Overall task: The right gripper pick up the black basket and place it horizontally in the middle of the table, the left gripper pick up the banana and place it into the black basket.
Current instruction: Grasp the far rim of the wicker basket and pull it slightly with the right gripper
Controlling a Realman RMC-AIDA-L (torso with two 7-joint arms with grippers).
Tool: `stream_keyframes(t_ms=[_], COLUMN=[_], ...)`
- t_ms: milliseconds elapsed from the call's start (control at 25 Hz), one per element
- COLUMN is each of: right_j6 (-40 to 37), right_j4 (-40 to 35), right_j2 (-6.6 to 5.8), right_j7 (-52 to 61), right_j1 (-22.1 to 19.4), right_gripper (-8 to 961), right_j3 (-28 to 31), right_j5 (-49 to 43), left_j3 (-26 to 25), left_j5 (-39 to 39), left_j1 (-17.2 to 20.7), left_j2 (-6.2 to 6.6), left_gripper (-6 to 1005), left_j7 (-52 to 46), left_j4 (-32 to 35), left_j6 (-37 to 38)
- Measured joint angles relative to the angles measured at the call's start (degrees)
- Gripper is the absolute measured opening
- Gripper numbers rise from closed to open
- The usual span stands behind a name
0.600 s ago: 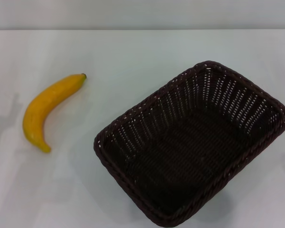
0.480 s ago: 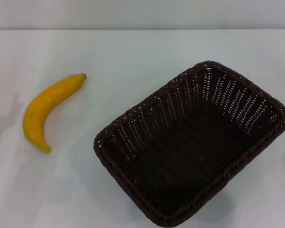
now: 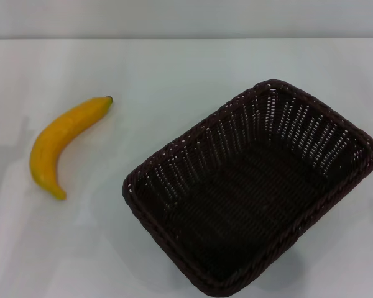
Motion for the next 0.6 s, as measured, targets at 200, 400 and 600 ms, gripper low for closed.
stream_keyframes(t_ms=[200,400,600], right_j6=[-2.9,-12.1,-11.3], right_j4=[-8.1,-30.1,-52.5], right_j2=[-0.17,-0.93,-0.73], right_j7=[8.5,36.5,64.2], right_j1=[-1.0,-3.4,-1.9], right_gripper=[873,870,870], right_j3=[-6.2,-15.2,-16.5], right_j5=[-1.6,-14.3,-35.2], left_j3=[0.1,0.5,0.5], left_j5=[0.1,2.8,6.7], left_j1=[0.0,1.5,3.9], left_j2=[0.28,0.48,0.72], left_gripper=[876,876,876], left_j7=[-2.8,-11.5,-23.4], left_j4=[0.8,6.6,15.3], left_j6=[0.1,1.0,2.3])
